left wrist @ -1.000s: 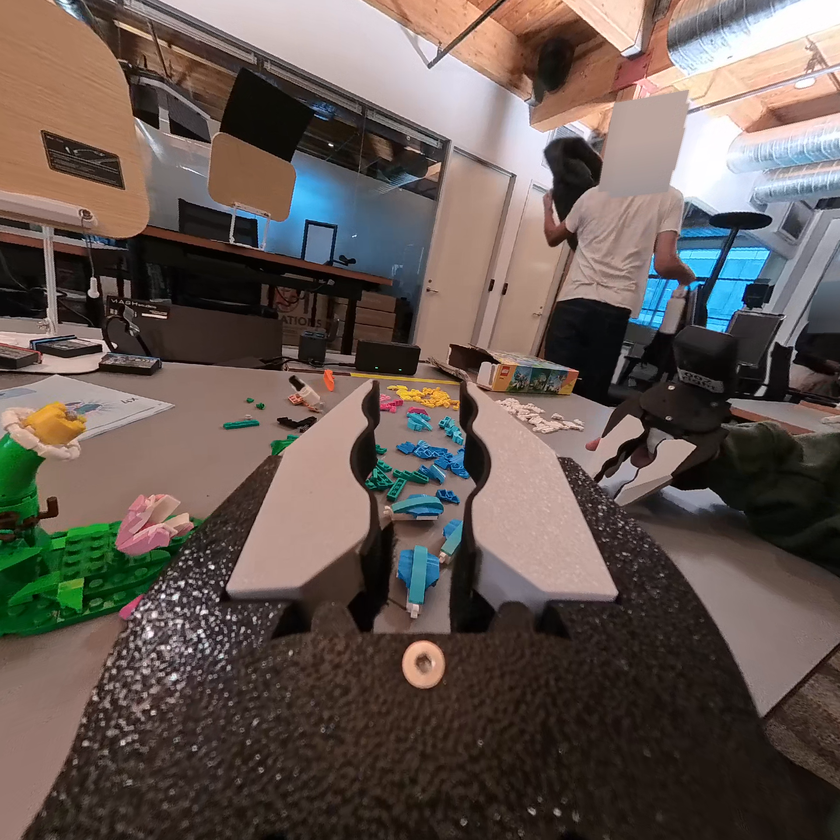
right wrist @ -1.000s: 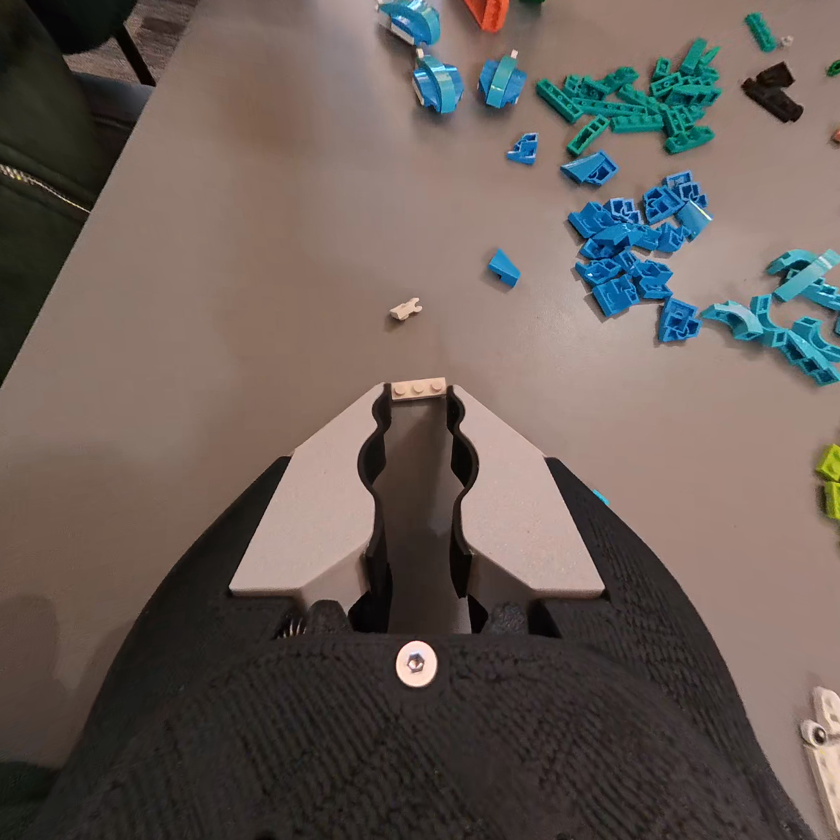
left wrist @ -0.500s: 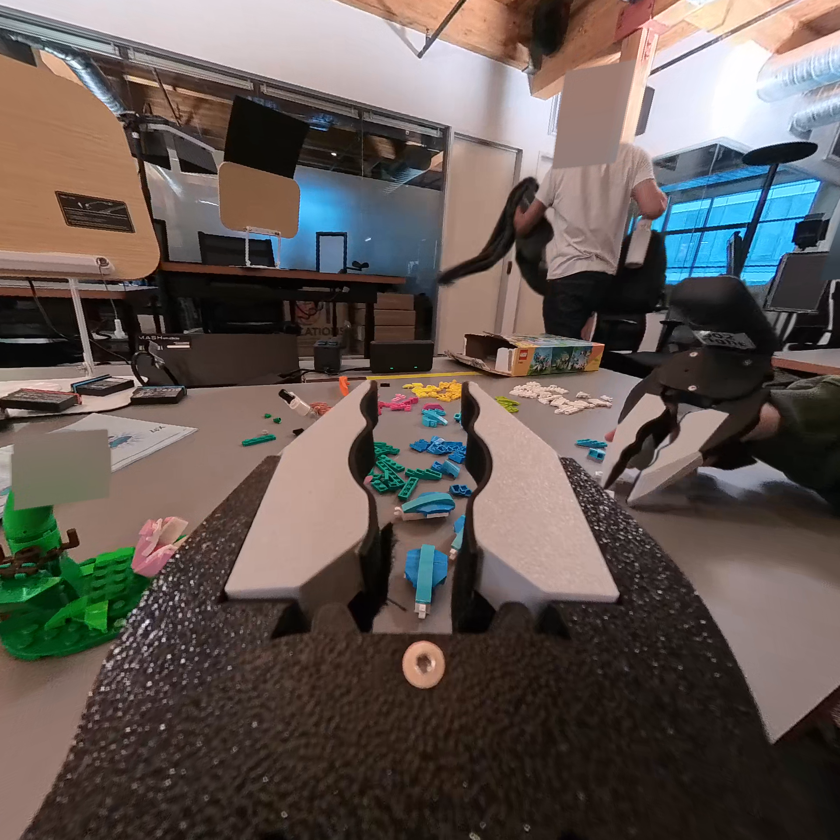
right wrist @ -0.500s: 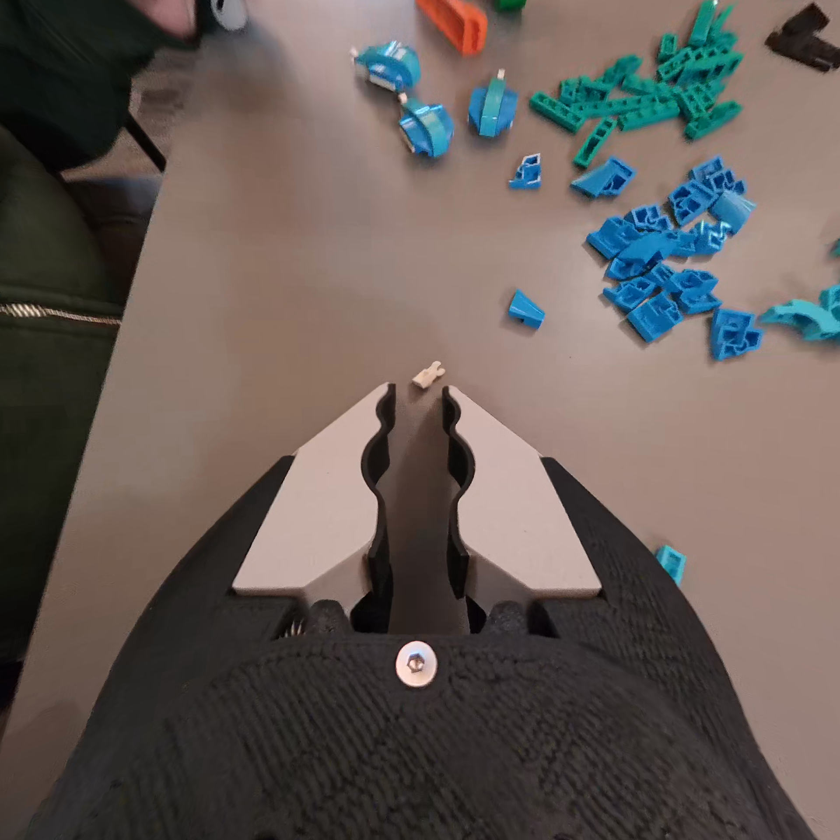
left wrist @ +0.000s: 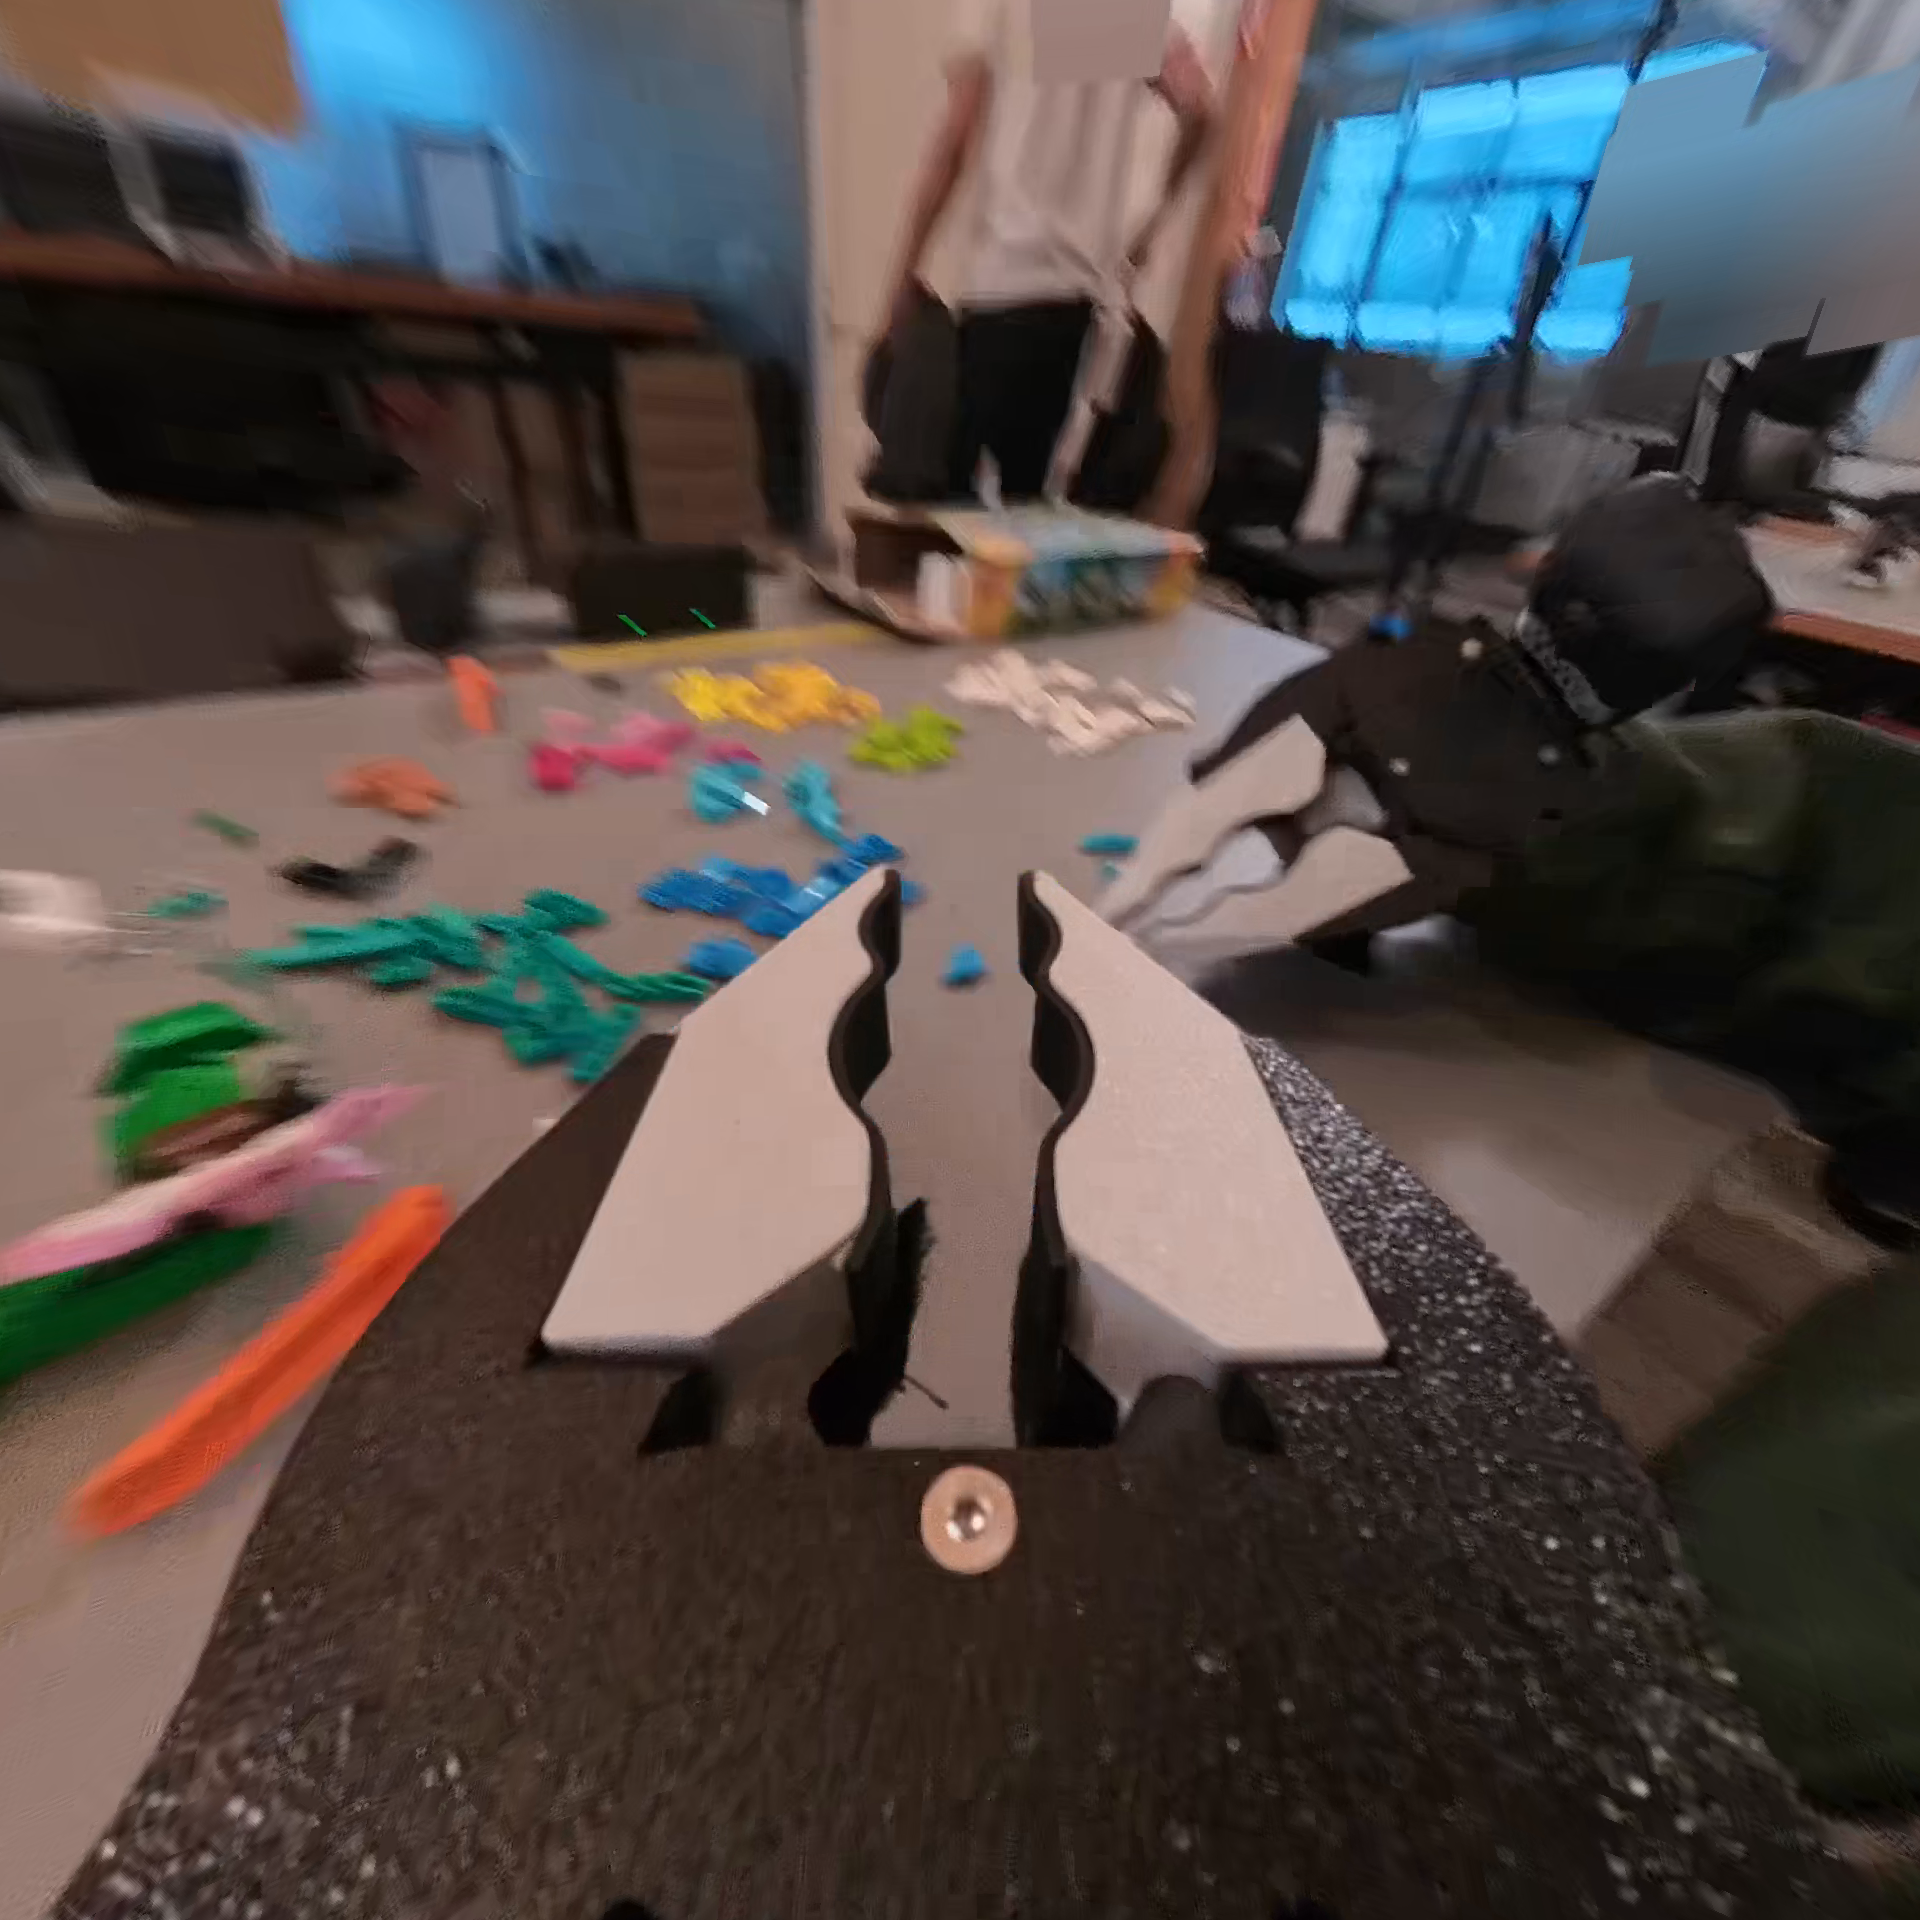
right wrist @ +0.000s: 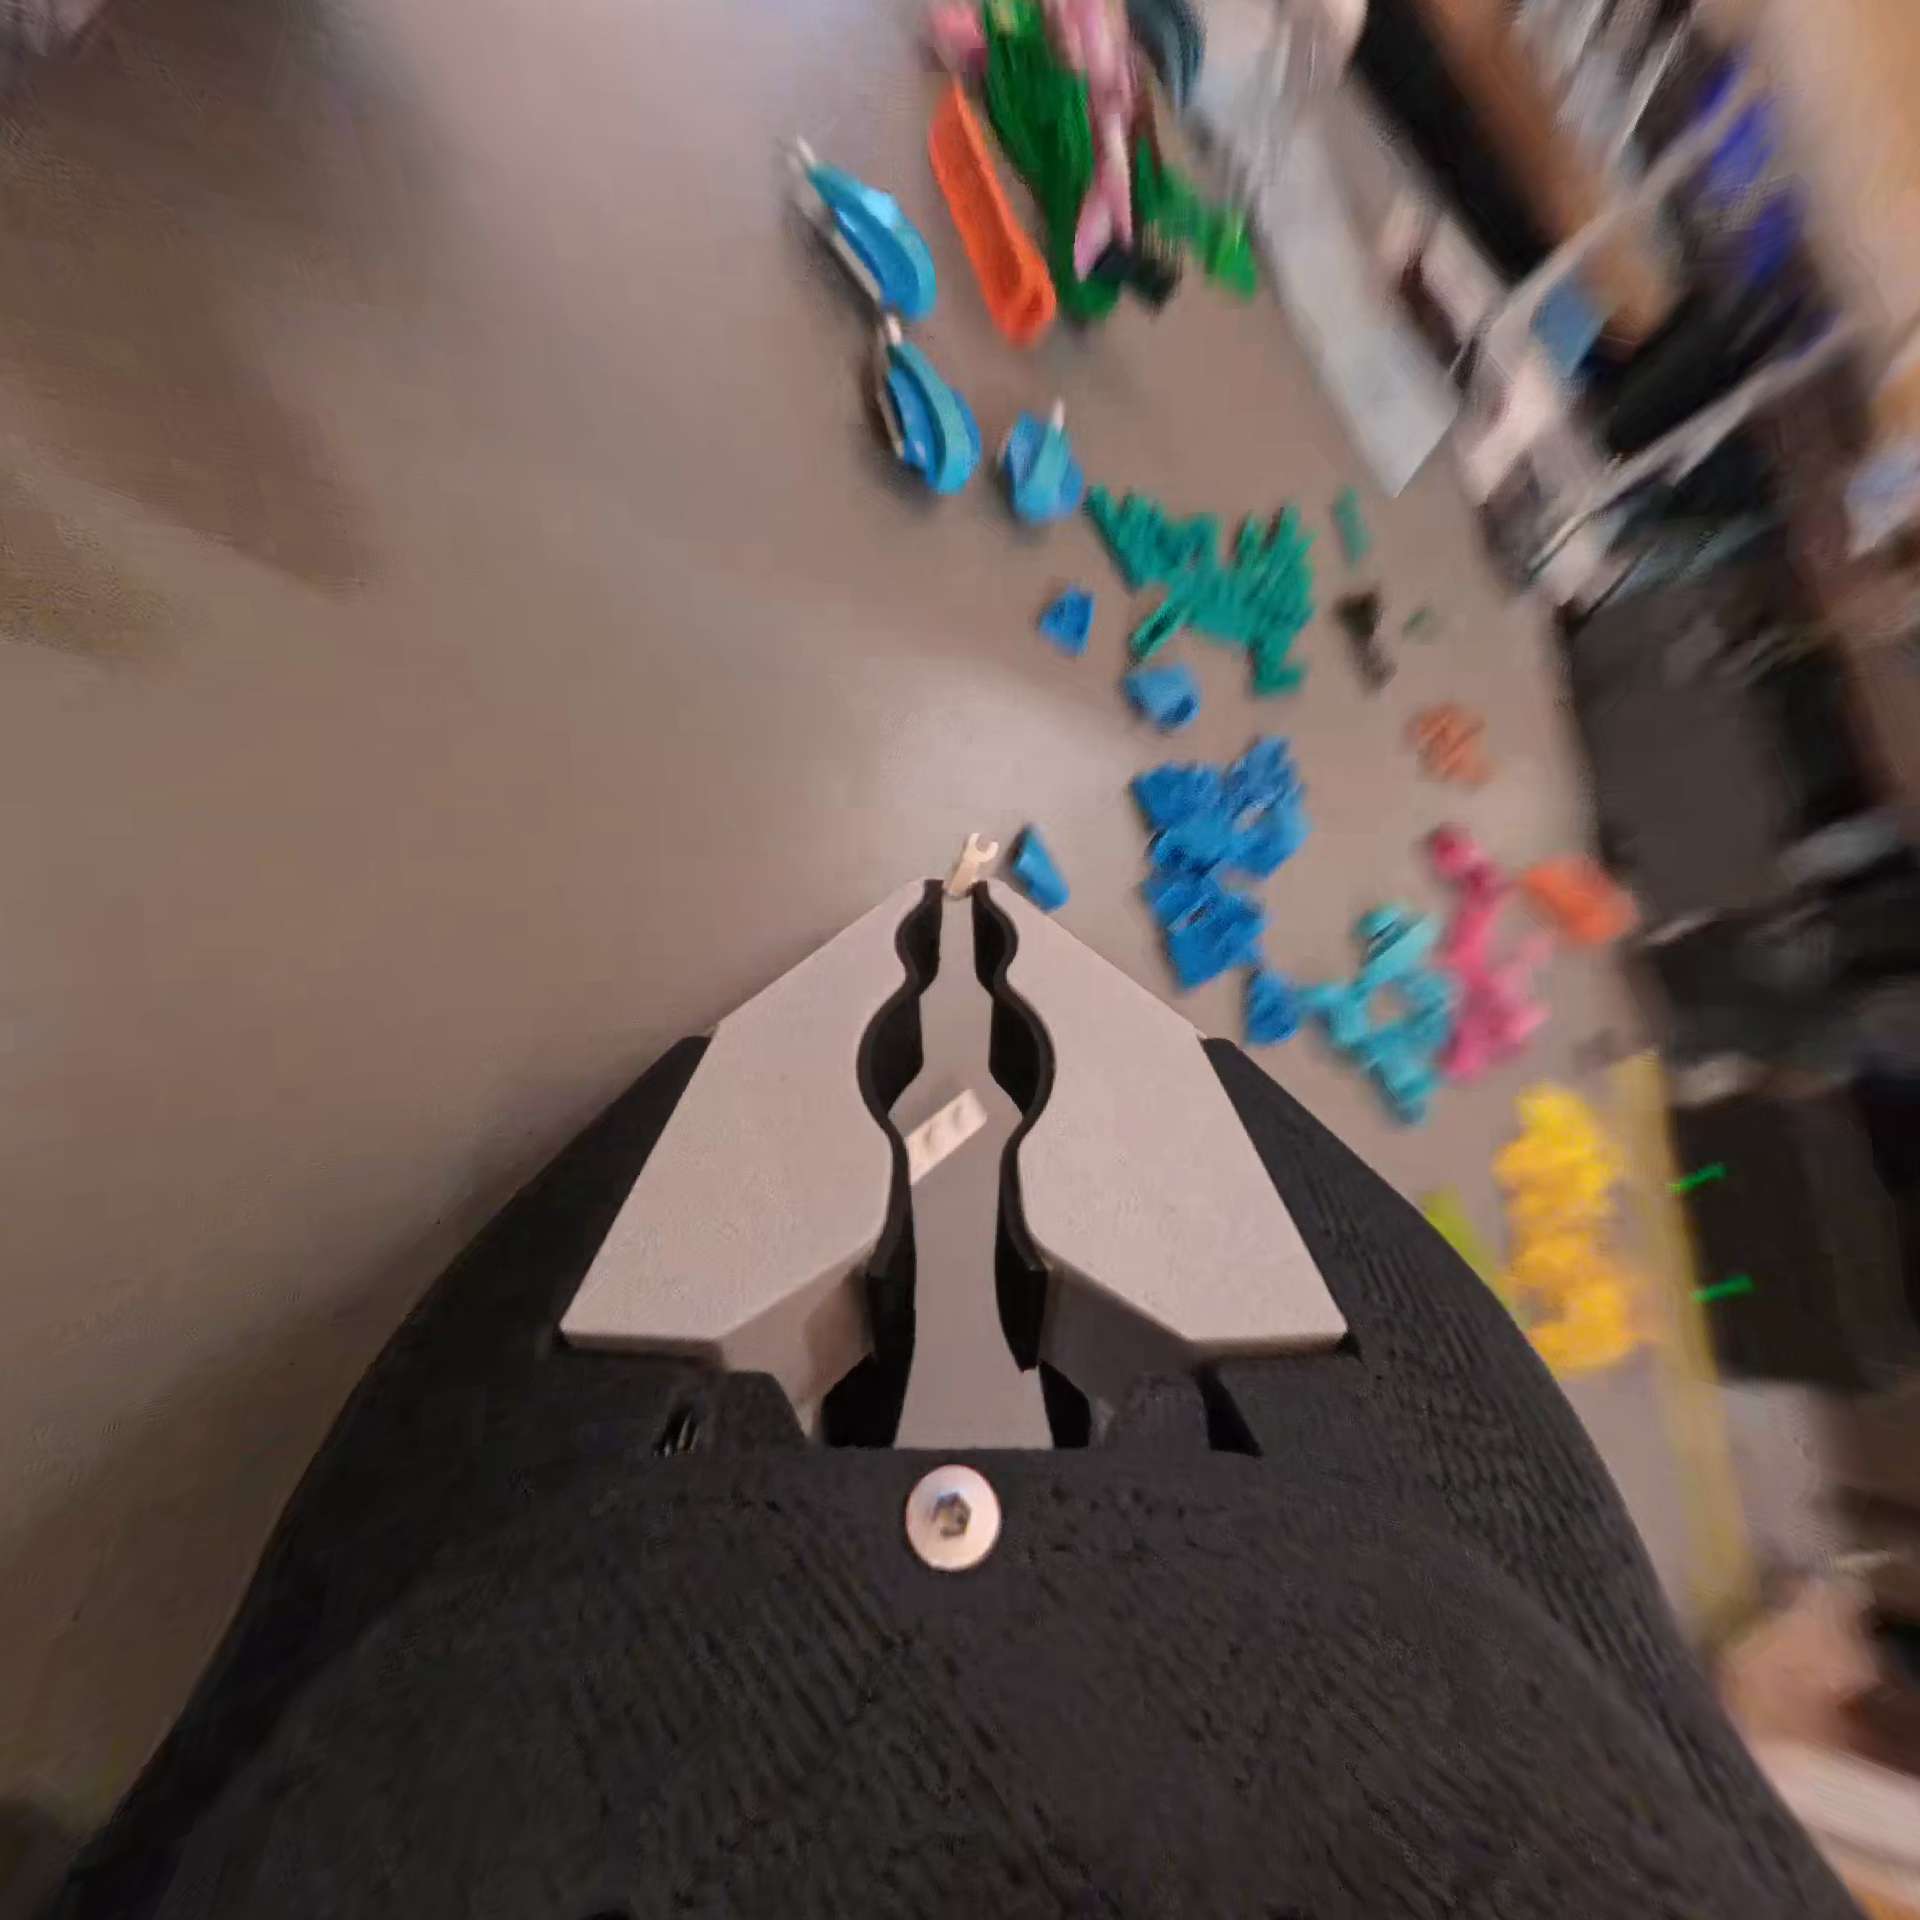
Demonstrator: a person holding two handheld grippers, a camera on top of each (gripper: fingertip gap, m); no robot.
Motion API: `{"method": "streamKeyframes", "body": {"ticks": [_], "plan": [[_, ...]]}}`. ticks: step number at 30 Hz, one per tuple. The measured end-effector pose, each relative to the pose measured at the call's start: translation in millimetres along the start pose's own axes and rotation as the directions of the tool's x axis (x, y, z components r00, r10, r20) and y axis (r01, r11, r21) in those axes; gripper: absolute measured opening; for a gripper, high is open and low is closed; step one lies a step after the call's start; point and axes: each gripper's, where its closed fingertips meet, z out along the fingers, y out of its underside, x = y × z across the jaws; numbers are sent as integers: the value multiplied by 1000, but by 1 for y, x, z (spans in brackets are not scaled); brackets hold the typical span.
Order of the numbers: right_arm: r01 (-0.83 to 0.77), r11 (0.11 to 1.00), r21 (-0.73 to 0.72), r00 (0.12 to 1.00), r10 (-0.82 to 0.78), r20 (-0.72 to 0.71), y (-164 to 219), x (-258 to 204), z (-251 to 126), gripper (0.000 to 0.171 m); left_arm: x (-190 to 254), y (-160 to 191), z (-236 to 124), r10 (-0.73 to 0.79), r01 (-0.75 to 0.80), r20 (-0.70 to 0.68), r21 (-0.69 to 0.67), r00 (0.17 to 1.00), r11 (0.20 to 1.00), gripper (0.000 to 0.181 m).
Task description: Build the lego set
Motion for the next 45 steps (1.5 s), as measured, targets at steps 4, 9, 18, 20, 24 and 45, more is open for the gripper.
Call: {"method": "streamKeyframes", "body": {"ticks": [4, 9, 18, 20, 24, 45], "plan": [[477, 877, 53, 860, -453, -233, -30, -1, -10, 4, 37, 17, 27, -235, 203, -185, -172, 954, 964, 20], [701, 713, 15, 665, -646, -374, -47, -3, -18, 4, 43, 37, 42, -387, 320, -217, -288, 896, 903, 21], [760, 650, 18, 601, -691, -403, -55, -10, -22, 4, 54, 44, 45, -360, 273, -269, -313, 893, 910, 12], [766, 642, 21, 594, -695, -406, -57, -11, -22, 4, 56, 43, 45, -362, 274, -281, -308, 889, 911, 10], [788, 616, 2, 564, -720, -404, -57, -13, -22, 4, 60, 43, 46, -364, 268, -306, -314, 880, 911, 4], [-605, 745, -279, 774, 633, 12, 44, -6, -24, 22, 38, 16, 35, 85, -102, -175, -90, 981, 991, 1]]}}
